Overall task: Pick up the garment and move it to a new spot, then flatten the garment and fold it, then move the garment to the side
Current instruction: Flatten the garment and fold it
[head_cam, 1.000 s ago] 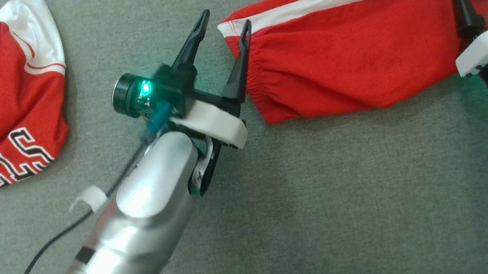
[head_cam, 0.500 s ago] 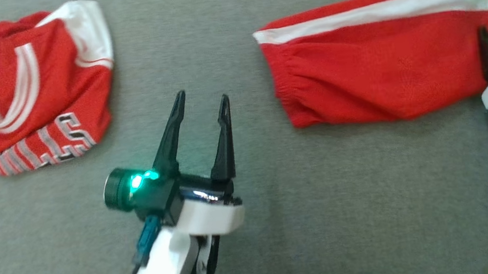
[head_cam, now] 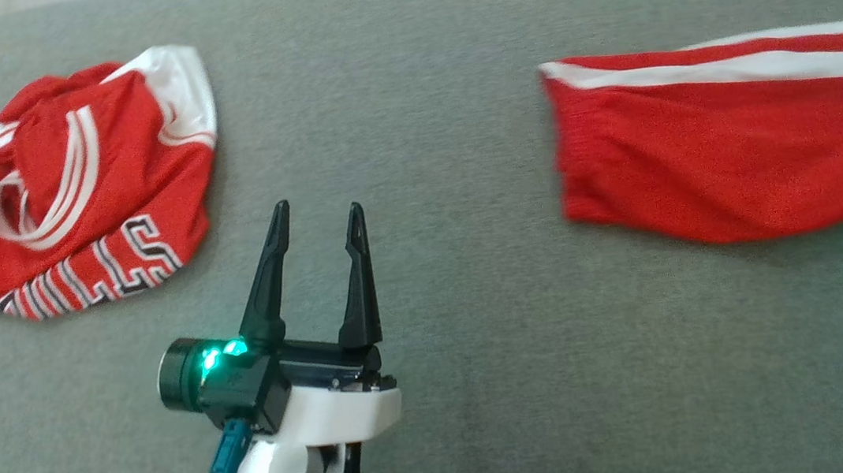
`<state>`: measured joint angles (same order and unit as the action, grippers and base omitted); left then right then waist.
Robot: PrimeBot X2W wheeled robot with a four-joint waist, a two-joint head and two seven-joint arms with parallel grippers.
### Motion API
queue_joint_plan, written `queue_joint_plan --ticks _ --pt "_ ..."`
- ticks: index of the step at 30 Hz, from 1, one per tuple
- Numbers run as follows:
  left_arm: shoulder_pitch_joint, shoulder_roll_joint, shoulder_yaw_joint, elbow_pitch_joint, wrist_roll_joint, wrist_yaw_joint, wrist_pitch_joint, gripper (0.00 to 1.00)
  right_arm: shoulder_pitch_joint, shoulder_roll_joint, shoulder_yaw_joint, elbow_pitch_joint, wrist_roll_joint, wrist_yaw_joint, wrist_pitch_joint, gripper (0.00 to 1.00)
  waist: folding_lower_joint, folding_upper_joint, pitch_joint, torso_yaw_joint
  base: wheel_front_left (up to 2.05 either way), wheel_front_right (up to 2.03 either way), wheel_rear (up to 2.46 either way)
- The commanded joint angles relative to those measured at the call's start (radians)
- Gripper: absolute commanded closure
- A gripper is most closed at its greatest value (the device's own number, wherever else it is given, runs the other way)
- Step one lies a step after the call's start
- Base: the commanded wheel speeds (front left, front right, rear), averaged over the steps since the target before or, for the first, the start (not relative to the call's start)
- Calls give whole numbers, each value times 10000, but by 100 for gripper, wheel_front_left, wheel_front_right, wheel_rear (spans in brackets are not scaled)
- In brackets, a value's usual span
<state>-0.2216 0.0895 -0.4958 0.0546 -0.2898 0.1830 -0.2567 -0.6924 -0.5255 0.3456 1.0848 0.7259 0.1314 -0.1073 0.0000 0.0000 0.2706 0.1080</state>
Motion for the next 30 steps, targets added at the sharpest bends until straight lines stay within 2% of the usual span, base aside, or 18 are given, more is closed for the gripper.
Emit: queue_joint_plan --ticks 1,4,7,14,15,16,21,25,26,27,28,30 --pt "-59 -19 417 -386 117 -93 -50 0 3 -624 159 -68 -177 -7 -180 100 0 0 -171 -300 0 0 0" --pt "26 -70 484 -366 176 -186 -50 0 -298 -1017 257 -165 -419 -7 -324 100 0 0 -248 -580 0 0 0" --pt "109 -103 547 -315 236 -259 -51 0 -724 -1024 348 -567 -534 -7 -364 100 0 0 -332 -858 0 0 0" --pt "179 -172 626 -171 314 -417 -51 0 -1190 -166 950 -2810 -273 -7 213 100 0 0 -491 -1236 0 0 0" --pt "179 -172 626 -171 314 -417 -51 0 -1190 -166 950 -2810 -273 -7 213 100 0 0 -491 -1236 0 0 0" --pt "157 -194 635 -122 324 -458 -51 0 -1141 97 1186 -3533 -247 -7 446 100 0 0 -512 -1239 0 0 0" --pt "151 -242 610 -41 304 -572 -51 0 -860 578 1575 -4737 -359 -7 977 100 0 0 -518 -1093 0 0 0" --pt "199 -292 583 26 232 -623 -51 0 -266 1210 2300 -5549 -602 -7 1791 100 0 0 -513 -887 0 0 0" --pt "201 -304 571 43 216 -636 -51 0 -114 1350 2548 -5664 -713 -7 1993 88 0 0 -516 -835 0 0 0" --pt "198 -324 547 81 181 -653 -51 0 191 1587 2909 -5823 -814 -7 2242 42 0 0 -555 -729 0 0 0" --pt "198 -333 541 88 165 -652 -51 0 311 1656 3023 -5890 -879 -7 2281 0 0 0 -570 -687 0 0 0" --pt "200 -348 558 66 146 -635 -51 0 530 1755 3023 -6035 -889 -7 2222 0 0 0 -621 -618 0 0 0"
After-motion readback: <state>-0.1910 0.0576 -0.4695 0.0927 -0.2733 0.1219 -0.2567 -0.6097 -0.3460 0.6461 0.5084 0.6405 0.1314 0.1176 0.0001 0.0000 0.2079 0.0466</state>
